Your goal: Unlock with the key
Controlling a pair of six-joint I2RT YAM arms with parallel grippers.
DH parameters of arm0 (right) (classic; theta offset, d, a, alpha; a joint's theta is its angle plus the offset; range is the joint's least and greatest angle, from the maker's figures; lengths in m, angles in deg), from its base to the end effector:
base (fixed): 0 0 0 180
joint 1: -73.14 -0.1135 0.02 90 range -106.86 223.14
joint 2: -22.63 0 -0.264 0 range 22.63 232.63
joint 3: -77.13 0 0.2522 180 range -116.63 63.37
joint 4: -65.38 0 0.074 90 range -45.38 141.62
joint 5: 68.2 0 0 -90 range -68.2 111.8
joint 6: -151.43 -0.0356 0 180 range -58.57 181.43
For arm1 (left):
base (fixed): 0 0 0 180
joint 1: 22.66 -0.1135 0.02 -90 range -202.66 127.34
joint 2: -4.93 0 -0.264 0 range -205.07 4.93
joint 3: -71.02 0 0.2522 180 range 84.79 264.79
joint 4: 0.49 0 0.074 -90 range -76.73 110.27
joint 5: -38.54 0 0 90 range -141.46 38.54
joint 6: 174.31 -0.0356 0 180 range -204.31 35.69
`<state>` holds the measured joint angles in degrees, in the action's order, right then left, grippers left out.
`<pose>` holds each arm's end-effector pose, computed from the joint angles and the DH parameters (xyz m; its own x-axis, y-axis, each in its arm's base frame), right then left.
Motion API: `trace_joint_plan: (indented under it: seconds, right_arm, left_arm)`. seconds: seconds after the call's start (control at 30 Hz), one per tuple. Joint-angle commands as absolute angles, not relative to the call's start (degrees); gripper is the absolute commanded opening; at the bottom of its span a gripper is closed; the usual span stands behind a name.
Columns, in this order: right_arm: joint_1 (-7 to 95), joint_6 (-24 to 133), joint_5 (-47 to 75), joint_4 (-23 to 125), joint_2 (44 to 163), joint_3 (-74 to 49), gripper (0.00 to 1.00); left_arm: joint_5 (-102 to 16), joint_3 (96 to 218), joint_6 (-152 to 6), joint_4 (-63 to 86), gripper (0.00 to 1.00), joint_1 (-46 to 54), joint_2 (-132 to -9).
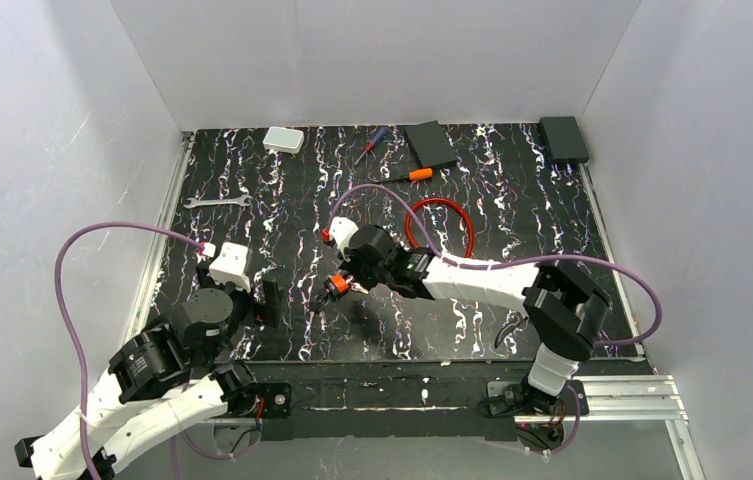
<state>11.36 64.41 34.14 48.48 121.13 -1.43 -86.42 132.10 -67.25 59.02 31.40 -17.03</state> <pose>0.1879 0.3340 0.2234 -0.2426 -0.5595 -0.7926 -0.7936 0.5843 -0.1696 0.0562 -0.0427 0.3354 -0.2977 0.0010 -0.9547 0.2730 0.9583 -0.0841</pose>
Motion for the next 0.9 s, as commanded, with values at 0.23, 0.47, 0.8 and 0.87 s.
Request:
trace_joint_plan:
  seconds: [0.23,0.47,0.8,0.87]
  right_arm:
    - [11.2,54.4,36.7,44.8,113.3,-0.3,0.21]
    - [11.3,40.7,46.0,37.0,104.7,5.5,0.75]
    - [11.9,30.8,54.6,24.2,80.3,17.5,0.98]
    - [11.9,30.9,54.8,22.5,76.4,18.1,0.98]
  left_arm:
    - [-75.5,128.8,-71.2,52.0,0.95,31.0,-27.8]
    - [-70.1,130.3,-83.5,42.3,0.98,30.8,-45.4]
    - [-51.9,132.9,-96.1,34.9,0.98,23.0,-68.1]
    - [-51.5,132.3,-96.9,33.6,0.98,21.0,-69.7]
